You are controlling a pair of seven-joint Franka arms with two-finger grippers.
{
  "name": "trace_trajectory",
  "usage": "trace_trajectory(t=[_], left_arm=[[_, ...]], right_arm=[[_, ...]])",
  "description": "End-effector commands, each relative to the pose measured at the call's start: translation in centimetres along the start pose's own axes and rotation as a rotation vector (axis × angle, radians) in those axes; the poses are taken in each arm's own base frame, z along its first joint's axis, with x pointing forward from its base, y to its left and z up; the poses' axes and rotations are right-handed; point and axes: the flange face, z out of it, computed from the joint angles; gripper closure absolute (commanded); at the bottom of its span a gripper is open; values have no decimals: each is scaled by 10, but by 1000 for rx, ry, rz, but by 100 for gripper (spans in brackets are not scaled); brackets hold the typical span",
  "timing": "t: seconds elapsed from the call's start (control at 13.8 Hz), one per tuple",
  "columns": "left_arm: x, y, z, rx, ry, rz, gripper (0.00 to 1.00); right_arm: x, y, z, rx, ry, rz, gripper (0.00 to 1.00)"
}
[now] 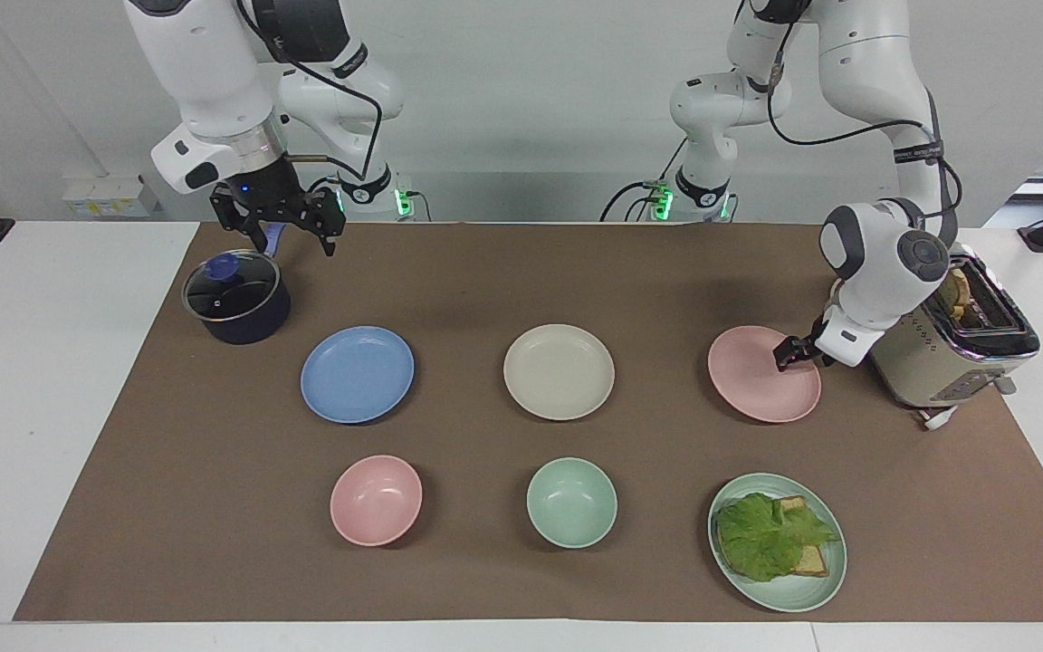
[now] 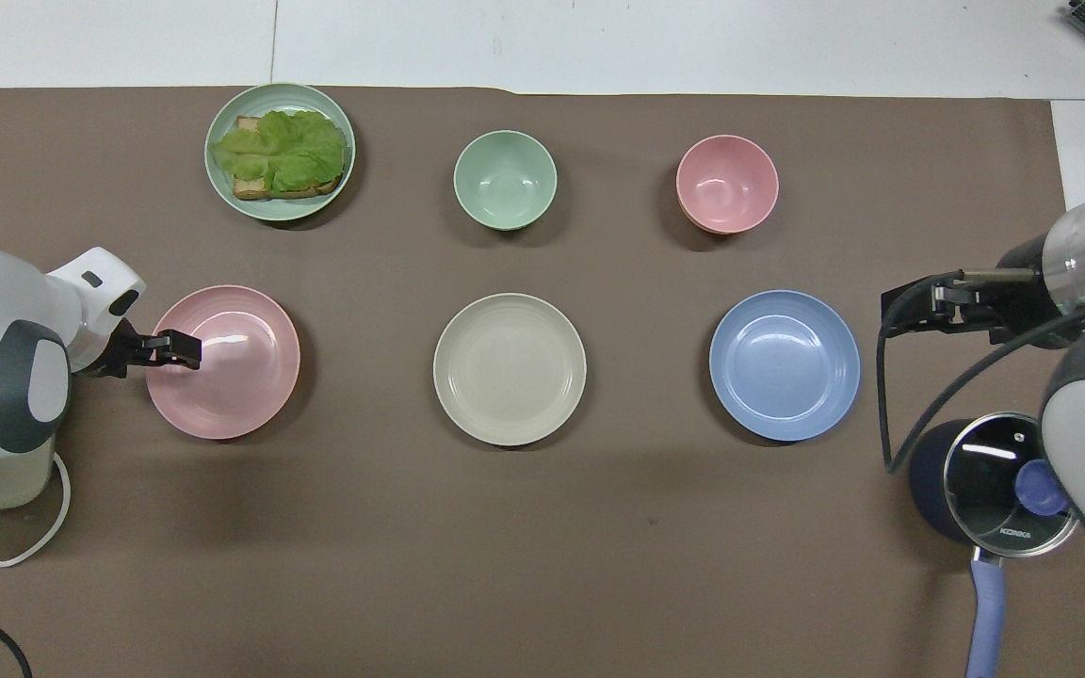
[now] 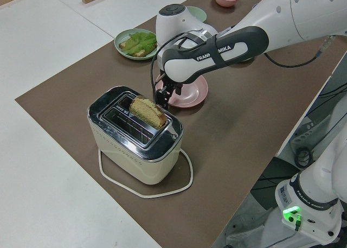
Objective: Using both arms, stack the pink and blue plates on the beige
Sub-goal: 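Grasp the rim of the large pink bowl with the left gripper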
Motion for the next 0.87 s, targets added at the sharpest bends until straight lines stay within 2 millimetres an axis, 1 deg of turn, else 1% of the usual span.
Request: trace_trajectory(t=[0.0, 0.07, 0.15, 0.36, 0.51, 0.8], left_arm=[[-2, -4, -2, 3, 12, 1, 84], [-2, -3, -2, 3, 14, 1, 93], [-1, -4, -3, 3, 14, 0, 100], [0, -5, -4, 3, 9, -2, 100], [4, -4, -8, 3, -9, -1, 100], [11, 0, -27, 3, -54, 8, 100]], right_arm=[[-5, 4, 0, 24, 1, -17, 0], [-4, 4, 0, 24, 1, -16, 0], [-4, 4, 0, 24, 1, -16, 0], [-4, 6, 0, 24, 1, -13, 0], [-4, 9, 0, 24, 1, -9, 0], [-4, 9, 0, 24, 1, -9, 0]])
